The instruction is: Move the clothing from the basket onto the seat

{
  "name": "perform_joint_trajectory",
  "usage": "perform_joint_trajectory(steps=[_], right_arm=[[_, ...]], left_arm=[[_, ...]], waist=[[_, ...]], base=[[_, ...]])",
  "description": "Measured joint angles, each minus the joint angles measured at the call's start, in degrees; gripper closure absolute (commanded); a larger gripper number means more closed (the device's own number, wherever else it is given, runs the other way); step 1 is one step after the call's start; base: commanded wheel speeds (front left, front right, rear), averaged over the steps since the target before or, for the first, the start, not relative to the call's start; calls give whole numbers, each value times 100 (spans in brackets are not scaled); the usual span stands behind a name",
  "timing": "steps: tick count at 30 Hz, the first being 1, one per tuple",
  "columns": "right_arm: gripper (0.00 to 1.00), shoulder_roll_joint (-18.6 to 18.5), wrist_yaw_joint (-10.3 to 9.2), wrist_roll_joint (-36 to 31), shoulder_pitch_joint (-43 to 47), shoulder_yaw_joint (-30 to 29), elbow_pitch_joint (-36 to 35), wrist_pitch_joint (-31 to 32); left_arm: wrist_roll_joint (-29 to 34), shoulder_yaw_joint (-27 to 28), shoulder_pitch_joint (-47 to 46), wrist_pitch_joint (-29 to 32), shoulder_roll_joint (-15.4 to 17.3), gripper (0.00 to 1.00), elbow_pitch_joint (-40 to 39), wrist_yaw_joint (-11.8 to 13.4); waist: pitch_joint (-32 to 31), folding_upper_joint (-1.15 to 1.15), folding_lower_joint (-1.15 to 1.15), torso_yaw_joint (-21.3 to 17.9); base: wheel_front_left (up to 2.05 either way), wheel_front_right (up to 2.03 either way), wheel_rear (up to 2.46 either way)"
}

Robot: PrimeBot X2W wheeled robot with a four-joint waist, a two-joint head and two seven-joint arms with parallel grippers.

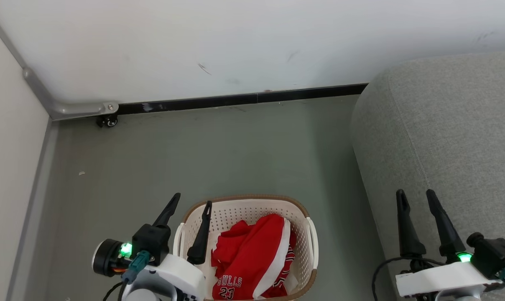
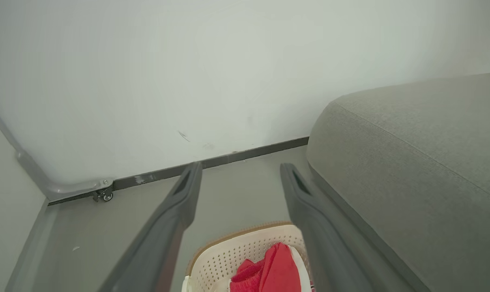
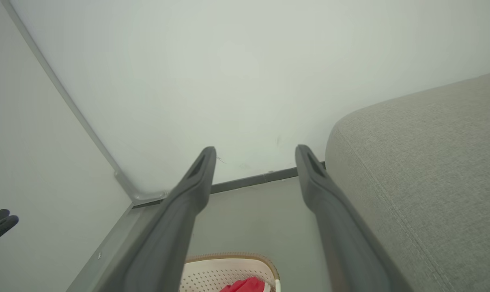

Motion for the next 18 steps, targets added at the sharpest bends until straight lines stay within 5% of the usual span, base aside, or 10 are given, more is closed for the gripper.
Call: perform_joint_trajectory(steps=[18], right_arm=[[0,10,1,-4,2,-437,-844,-51]], left_arm=[[363,-591,-793,66,-24,0,847,-515]], waist=[[854,0,-1,-311]], base=[[0,0,0]])
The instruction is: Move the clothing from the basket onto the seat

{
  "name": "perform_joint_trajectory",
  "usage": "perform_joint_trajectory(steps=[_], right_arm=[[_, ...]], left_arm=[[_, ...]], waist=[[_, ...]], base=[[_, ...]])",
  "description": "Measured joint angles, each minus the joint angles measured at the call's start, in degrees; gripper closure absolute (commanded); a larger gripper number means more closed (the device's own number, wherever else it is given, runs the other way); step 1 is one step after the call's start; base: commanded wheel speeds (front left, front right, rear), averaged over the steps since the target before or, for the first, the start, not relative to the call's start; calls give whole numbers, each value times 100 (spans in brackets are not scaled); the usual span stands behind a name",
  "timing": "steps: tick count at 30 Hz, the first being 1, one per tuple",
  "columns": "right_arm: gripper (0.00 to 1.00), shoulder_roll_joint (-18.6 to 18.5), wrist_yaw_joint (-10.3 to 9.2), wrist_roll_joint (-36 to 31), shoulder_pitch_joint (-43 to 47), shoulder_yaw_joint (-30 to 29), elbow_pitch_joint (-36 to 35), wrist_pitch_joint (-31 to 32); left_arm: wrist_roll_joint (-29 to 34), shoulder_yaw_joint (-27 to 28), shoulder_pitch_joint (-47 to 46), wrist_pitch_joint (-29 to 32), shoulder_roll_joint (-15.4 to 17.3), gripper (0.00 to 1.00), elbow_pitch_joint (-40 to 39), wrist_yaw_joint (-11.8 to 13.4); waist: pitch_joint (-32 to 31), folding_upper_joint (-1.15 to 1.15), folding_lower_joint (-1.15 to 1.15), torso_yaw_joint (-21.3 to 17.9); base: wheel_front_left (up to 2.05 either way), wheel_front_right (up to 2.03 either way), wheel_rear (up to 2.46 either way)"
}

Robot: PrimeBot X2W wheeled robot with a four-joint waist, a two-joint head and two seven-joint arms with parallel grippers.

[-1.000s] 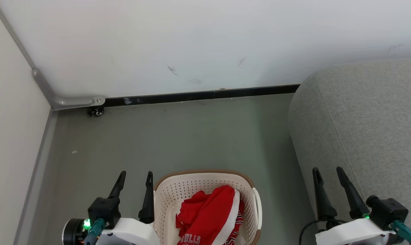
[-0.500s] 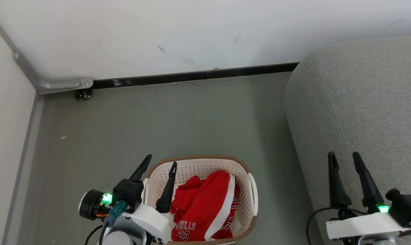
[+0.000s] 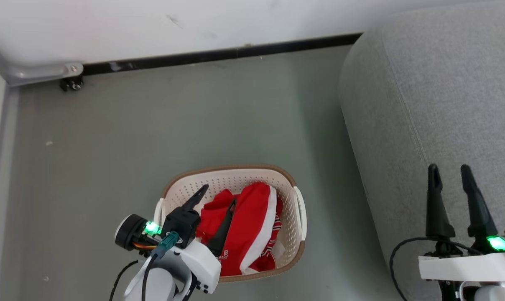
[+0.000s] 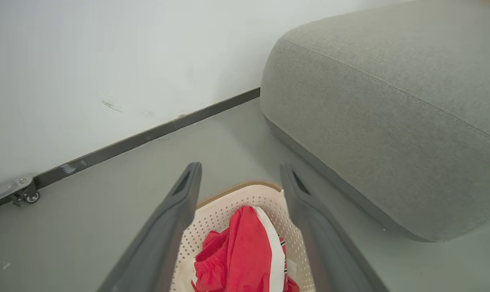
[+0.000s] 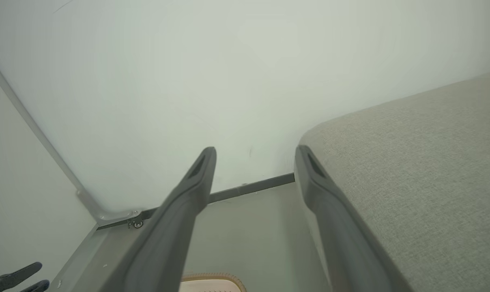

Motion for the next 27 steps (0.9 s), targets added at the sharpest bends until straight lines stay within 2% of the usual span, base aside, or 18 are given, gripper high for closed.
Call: perform_joint_trajectory(steps=[14,27], right_arm=[[0,2,0,163,-304,-96,-769,-8],[0,1,0,403,-896,35,-1148,-8]], left_arm=[[281,-27,-779,94,213,0,623,-57],[519,-129,-1189,203,344,0,1201,-55]], waist=[[984,0,0,-387],[1821,0,0,-765]], base=[[0,0,0],[0,0,0]])
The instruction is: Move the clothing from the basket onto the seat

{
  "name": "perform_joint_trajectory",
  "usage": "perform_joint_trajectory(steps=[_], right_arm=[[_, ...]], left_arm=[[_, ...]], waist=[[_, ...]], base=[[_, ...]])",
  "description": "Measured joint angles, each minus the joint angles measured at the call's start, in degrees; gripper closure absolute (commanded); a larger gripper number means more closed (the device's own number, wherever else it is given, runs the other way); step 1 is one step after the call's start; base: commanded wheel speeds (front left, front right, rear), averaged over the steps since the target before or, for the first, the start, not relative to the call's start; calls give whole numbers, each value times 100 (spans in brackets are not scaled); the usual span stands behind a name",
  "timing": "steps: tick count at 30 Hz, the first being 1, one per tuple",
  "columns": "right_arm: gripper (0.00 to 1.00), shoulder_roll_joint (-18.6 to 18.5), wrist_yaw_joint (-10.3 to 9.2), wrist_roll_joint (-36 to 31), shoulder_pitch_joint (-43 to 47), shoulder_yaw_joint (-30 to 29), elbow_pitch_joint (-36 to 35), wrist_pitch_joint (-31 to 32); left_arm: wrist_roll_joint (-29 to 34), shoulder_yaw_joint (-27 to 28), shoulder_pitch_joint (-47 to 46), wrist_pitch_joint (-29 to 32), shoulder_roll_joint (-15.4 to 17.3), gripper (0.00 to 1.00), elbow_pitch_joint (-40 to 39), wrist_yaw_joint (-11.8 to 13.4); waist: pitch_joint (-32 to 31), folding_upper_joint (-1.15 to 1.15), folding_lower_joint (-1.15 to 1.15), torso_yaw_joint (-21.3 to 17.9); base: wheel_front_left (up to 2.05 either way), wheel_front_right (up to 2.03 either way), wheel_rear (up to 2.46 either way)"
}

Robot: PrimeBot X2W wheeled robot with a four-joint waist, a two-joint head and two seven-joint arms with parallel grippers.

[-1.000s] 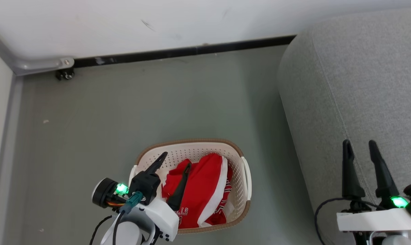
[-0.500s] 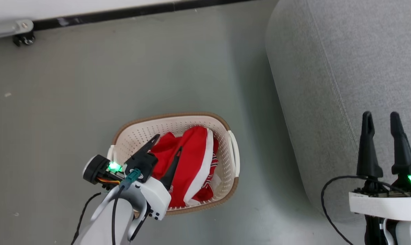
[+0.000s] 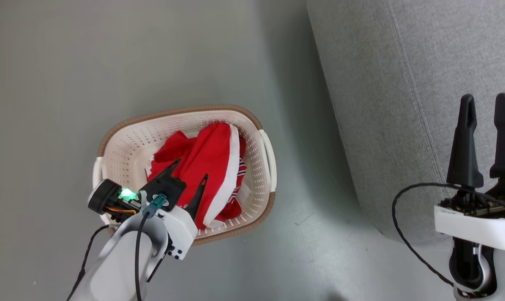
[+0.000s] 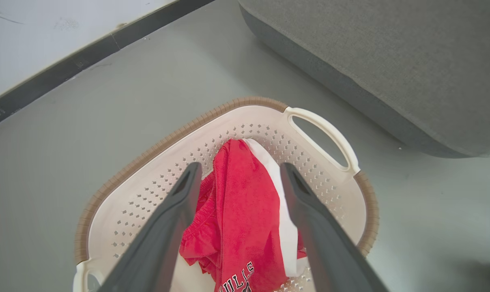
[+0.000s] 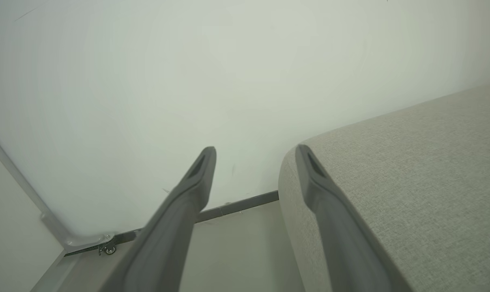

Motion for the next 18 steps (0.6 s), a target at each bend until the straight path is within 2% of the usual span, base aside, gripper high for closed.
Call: perform_joint_trajectory(steps=[18], right_arm=[[0,0,0,255,-521,59,-218,0]], left_arm=[[123,40,-520,111,293,0,617,59]], waist=[[958,0,0,-518]], base=[[0,0,0]])
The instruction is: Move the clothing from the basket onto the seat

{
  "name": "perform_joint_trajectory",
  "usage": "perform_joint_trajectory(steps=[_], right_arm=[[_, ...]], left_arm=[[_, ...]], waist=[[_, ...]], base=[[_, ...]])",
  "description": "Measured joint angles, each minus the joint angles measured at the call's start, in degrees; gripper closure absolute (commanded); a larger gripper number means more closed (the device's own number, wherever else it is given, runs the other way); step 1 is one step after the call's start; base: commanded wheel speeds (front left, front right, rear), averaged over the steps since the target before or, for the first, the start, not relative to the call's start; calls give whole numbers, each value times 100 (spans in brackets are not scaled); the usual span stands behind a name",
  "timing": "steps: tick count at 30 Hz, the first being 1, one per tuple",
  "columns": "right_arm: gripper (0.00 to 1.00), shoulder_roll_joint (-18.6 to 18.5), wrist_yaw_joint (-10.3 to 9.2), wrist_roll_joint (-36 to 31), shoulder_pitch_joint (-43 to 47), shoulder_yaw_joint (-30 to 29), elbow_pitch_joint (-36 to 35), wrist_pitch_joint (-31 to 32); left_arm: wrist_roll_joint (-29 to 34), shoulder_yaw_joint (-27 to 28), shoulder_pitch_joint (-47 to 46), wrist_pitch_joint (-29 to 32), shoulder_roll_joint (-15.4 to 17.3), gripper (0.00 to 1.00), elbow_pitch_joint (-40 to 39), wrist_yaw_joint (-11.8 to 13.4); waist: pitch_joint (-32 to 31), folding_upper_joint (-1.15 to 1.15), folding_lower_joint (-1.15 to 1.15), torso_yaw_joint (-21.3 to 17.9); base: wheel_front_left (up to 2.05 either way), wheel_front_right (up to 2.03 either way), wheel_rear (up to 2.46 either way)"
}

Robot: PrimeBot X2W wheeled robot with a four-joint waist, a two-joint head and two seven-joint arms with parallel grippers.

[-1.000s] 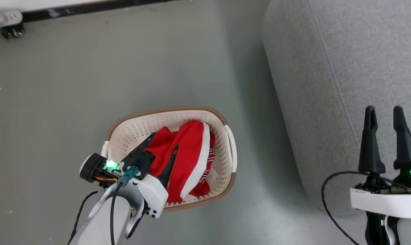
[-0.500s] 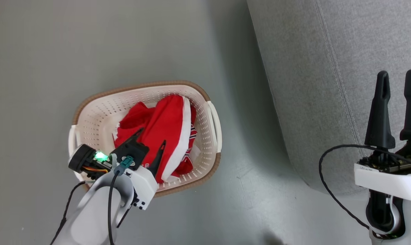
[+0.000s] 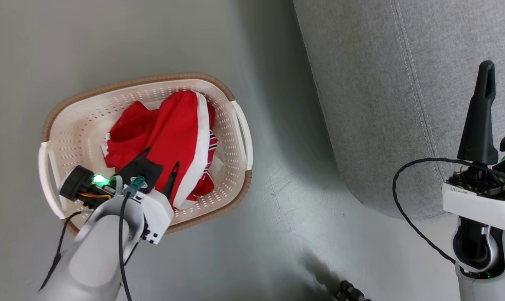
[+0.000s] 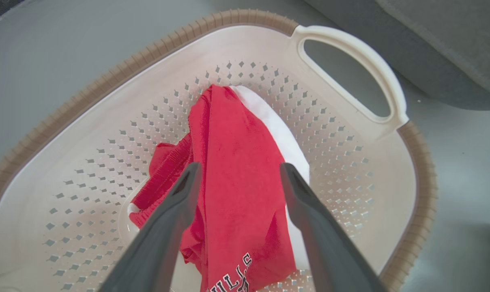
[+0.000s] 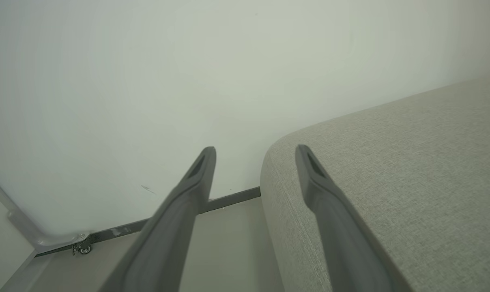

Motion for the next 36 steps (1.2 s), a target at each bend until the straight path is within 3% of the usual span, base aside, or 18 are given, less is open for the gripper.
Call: perform_joint_trajectory(steps=[12,21,28,29,31,33,34,36], right_arm=[[0,1,0,127,-275,84,-18,0],[0,1,0,209,-418,171,-24,0],[0,1,0,354,-660,192,-9,0],[0,1,0,354,-660,192,-9,0],[0,1,0,378,-731,199,13,0],[0,1,0,387,-762,193,34,-1],[0,1,0,387,-772,193,46,-1],[0,0,0,388,-803,187,69,-1]], left_arm=[[62,31,-400,248,159,0,301,101],[238,134,-706,508,294,0,515,476],[254,149,-810,587,370,0,633,530],[254,149,-810,587,370,5,633,530],[254,138,-811,586,360,51,660,530],[255,103,-811,576,337,82,684,527],[255,88,-811,556,322,88,687,527],[261,69,-812,535,281,89,695,527]], waist=[[469,0,0,-259],[772,0,0,-407],[957,0,-1,-494],[957,0,-1,-494],[983,0,0,-516],[983,0,0,-529],[978,0,0,-531],[965,0,0,-534]], base=[[0,0,0],[0,0,0],[0,0,0],[0,0,0],[0,0,0],[0,0,0],[0,0,0],[0,0,0]])
